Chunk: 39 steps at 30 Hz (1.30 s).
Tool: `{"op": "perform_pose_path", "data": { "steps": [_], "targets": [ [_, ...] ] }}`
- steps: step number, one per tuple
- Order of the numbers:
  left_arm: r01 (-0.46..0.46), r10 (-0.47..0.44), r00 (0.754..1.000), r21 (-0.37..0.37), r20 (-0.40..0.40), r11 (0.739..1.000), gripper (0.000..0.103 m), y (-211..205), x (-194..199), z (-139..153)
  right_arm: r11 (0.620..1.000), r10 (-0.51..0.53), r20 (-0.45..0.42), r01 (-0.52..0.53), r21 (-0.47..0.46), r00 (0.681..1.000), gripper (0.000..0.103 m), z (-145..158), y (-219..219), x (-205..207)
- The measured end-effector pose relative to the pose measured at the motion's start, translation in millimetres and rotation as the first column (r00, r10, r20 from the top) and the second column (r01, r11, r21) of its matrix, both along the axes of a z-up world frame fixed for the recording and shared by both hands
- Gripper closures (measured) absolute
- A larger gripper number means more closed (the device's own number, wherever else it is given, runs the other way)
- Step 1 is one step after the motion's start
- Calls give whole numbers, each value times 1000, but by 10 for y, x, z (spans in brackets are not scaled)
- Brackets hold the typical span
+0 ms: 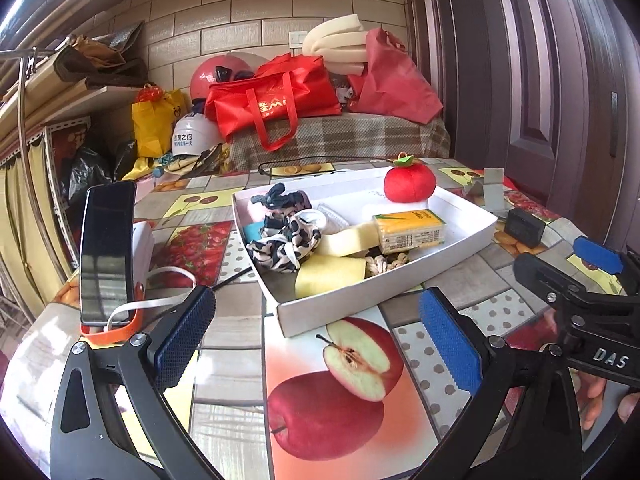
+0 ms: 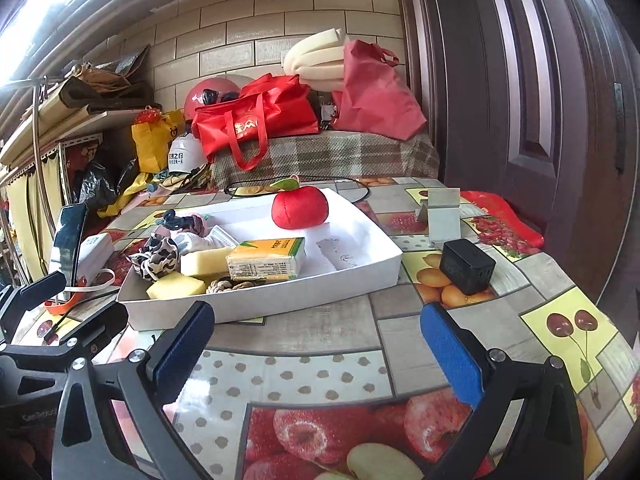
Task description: Organize soft objects
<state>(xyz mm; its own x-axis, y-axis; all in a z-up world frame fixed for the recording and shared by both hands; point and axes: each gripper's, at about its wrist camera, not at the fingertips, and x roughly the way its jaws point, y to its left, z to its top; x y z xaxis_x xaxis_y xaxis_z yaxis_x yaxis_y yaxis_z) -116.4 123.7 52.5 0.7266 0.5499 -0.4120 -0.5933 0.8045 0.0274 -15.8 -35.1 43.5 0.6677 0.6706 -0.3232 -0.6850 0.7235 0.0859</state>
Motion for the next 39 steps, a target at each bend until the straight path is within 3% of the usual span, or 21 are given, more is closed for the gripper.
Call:
{"op": "perform_pose_path", "data": {
  "steps": [4, 10, 14, 16, 20, 25, 39],
  "targets": [
    [-46, 46, 998, 7, -32, 999, 0, -77, -32, -23, 1000, 13, 27, -13, -15, 1000, 0, 2, -109, -163],
    [-44, 43, 998, 18, 49, 999, 0, -276, -276, 33, 999, 8, -22, -9, -38, 1000, 0, -17, -201, -215],
    [-121, 119, 991, 22, 59, 992, 0, -273, -353, 66, 1000, -1, 22, 1, -1, 1000, 0, 26, -325, -355],
    [-92, 92, 994, 7, 62, 996, 0, -265, -360, 62, 1000, -8, 62, 6, 30, 998, 0, 56, -407, -459],
    [-69, 68, 997, 49, 19, 996, 0, -342, -295, 49, 991, -43, 142, 23, 135, 989, 0, 114, -627, -630],
    [-70, 69, 997, 40, 20, 997, 0, -348, -291, 47, 975, -76, 174, 37, 220, 982, 0, 140, -790, -692],
    [-59, 59, 998, 29, 29, 998, 0, -328, -291, 51, 976, -79, 175, 40, 213, 981, 0, 144, -794, -702]
  ]
}}
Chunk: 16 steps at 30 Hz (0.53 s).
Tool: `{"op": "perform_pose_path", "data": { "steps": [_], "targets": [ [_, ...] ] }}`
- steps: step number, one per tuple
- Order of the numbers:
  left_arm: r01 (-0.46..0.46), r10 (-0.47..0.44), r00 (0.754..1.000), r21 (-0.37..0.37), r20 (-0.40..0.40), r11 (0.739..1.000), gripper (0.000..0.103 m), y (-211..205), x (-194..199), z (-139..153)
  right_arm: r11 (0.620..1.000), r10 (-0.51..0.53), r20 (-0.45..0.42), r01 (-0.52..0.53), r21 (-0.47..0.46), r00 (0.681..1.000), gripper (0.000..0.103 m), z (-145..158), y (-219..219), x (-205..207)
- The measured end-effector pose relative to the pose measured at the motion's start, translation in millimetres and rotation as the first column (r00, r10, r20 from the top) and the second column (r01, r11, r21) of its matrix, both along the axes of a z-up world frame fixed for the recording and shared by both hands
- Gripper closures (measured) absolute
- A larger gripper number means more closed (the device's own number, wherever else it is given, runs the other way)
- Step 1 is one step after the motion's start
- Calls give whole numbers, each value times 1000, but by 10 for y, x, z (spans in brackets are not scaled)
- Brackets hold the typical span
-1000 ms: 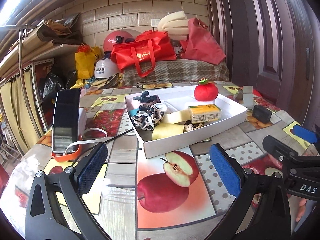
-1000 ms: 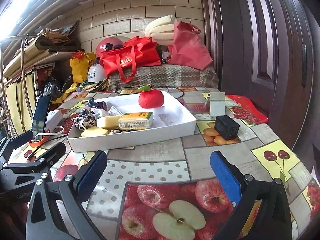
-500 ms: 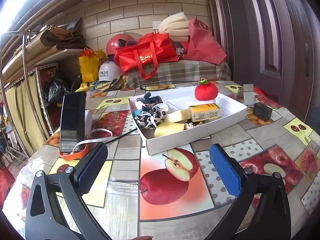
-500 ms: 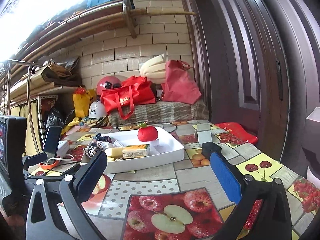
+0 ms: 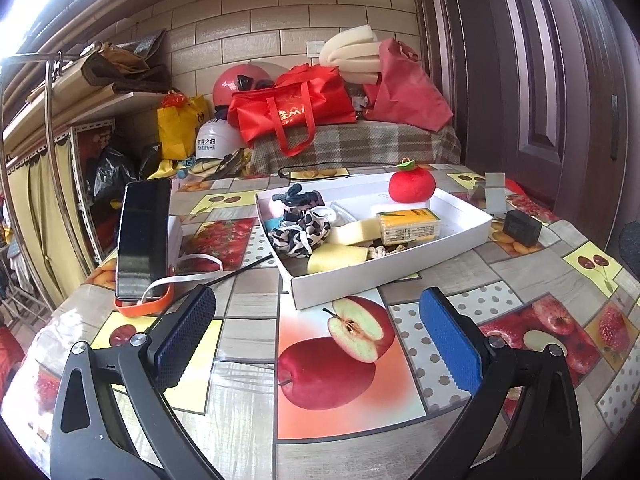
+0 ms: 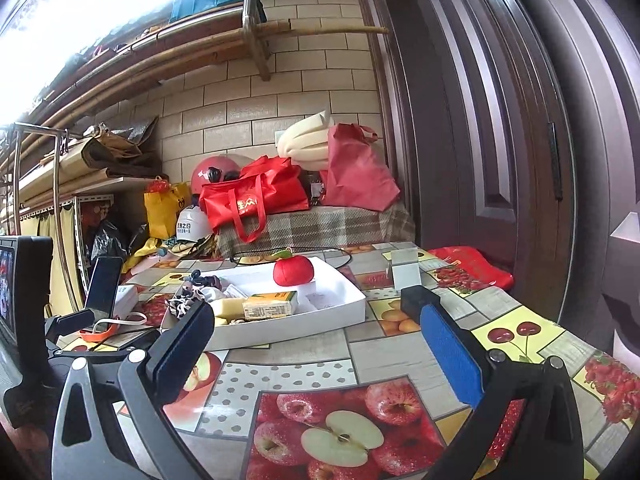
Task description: Organize soft objects
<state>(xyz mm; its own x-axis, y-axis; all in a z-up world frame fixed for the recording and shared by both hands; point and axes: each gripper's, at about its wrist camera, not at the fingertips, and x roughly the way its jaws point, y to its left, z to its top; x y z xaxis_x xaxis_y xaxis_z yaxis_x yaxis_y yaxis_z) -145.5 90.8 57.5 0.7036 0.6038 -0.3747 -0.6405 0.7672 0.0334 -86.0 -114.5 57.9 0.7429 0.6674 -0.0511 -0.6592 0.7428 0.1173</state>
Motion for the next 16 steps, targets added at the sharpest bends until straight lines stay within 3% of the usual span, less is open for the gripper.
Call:
{"op": "perform_pose_path", "data": {
  "steps": [16],
  "targets": [
    [21, -21, 1000, -16, 2, 1000, 0, 17, -16, -13, 1000, 1, -9, -2, -2, 1000, 0, -10, 5, 5]
  ]
}}
